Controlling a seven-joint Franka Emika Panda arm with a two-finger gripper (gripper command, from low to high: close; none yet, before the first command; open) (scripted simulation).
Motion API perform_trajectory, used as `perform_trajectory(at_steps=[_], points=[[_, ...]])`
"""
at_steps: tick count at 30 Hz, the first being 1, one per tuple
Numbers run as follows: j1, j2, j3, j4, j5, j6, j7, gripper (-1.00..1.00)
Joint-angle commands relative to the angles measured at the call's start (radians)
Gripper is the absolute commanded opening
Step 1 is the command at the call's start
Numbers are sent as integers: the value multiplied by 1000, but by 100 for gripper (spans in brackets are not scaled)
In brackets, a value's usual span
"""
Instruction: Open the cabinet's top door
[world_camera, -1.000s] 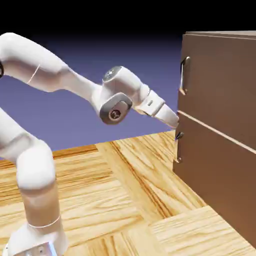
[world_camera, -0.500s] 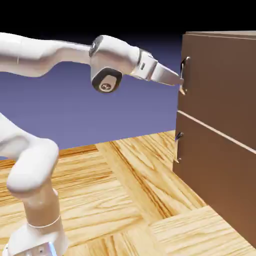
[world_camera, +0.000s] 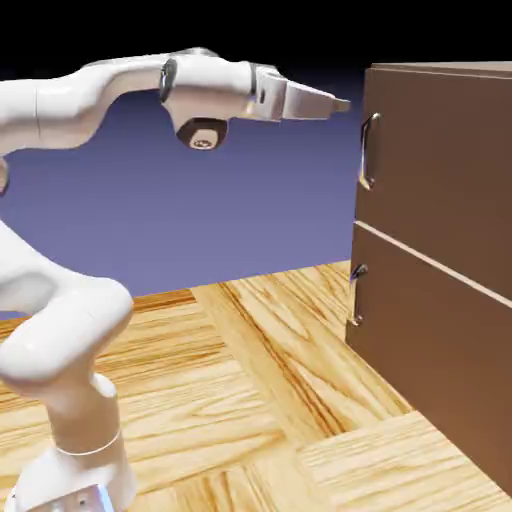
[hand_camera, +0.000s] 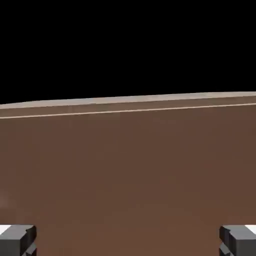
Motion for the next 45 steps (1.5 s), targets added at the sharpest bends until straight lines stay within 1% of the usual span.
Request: perform_trajectory(at_steps=[1, 23, 25, 30, 31, 32, 45], points=[[-22, -10, 23, 14, 44, -1, -24, 0], [-509, -234, 524, 311, 1001, -31, -548, 0], [-512, -236, 526, 312, 1005, -31, -551, 0], [-678, -227, 596, 466, 1000, -32, -524, 0], [-678, -227, 596, 466, 1000, -32, -524, -100], [-678, -227, 596, 466, 1000, -32, -524, -100], [-290, -257, 349, -5, 1018, -369, -653, -100]])
